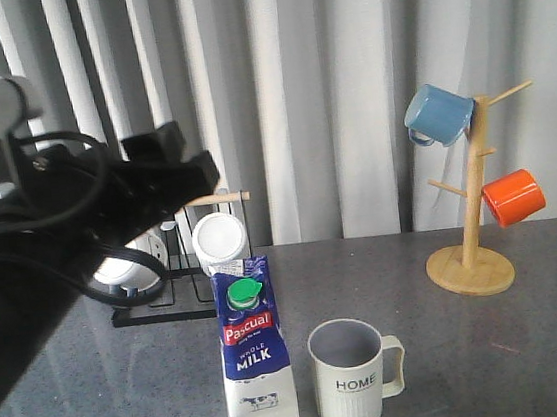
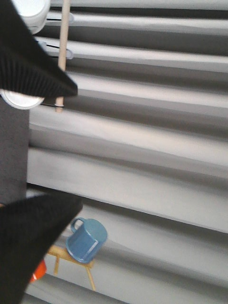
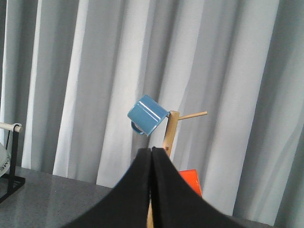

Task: Place milk next to cup
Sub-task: 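Open the left gripper and lift it off the carton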

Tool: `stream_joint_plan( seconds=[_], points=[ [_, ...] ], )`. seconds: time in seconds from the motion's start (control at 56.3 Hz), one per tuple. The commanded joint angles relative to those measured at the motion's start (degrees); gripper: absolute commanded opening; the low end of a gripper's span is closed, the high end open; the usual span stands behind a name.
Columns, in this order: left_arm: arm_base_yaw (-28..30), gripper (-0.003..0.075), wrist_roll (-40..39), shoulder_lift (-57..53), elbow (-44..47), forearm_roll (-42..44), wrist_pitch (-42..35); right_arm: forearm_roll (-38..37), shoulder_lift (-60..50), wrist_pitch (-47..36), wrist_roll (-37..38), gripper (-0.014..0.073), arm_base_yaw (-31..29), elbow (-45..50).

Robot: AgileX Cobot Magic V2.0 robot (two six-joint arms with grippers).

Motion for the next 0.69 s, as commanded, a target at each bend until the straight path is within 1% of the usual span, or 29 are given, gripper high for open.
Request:
stream_joint_plan(
  seconds=[0.0,0.018,0.036,0.213,0.32,0.408,0.533,0.621,0.675],
  points=[
    [-0.2,0.0078,-0.2,-4.3,-1.5,0.5,-0.1,-0.5,-0.3,-4.5,-0.2,-0.0008,-0.4,-1.5],
    [-0.2,-0.0002,-0.2,-4.7,-1.5,-0.2,-0.3,-0.5,-0.3,-4.5,-0.2,-0.0008,-0.4,-1.5],
    [-0.2,-0.0010,0.0,-5.1,-1.5,-0.4,-0.5,-0.5,-0.3,-4.5,-0.2,-0.0008,-0.4,-1.5],
    [-0.2,-0.0007,0.1,-7.3,-1.5,-2.4,-5.9,-0.5,-0.3,-4.5,-0.2,-0.0008,-0.4,-1.5],
    [-0.2,-0.0008,-0.3,-7.8,-1.4,-4.7,-6.2,-0.5,-0.3,-4.5,-0.2,-0.0008,-0.4,-1.5],
    [-0.2,-0.0008,-5.4,-8.2,-2.4,-5.3,-2.3,-0.5,-0.3,-4.5,-0.2,-0.0008,-0.4,-1.5],
    [-0.2,-0.0007,-18.5,-8.5,-6.8,-4.5,4.8,-0.5,-0.3,-4.5,-0.2,-0.0008,-0.4,-1.5],
    [-0.2,-0.0007,-26.6,-8.5,-10.7,-2.0,14.7,-0.5,-0.3,-4.5,-0.2,-0.0008,-0.3,-1.5],
    [-0.2,-0.0007,-28.5,-8.4,-12.2,1.5,22.6,-0.5,-0.3,-4.5,-0.2,-0.0008,-0.3,-1.5]
  ],
)
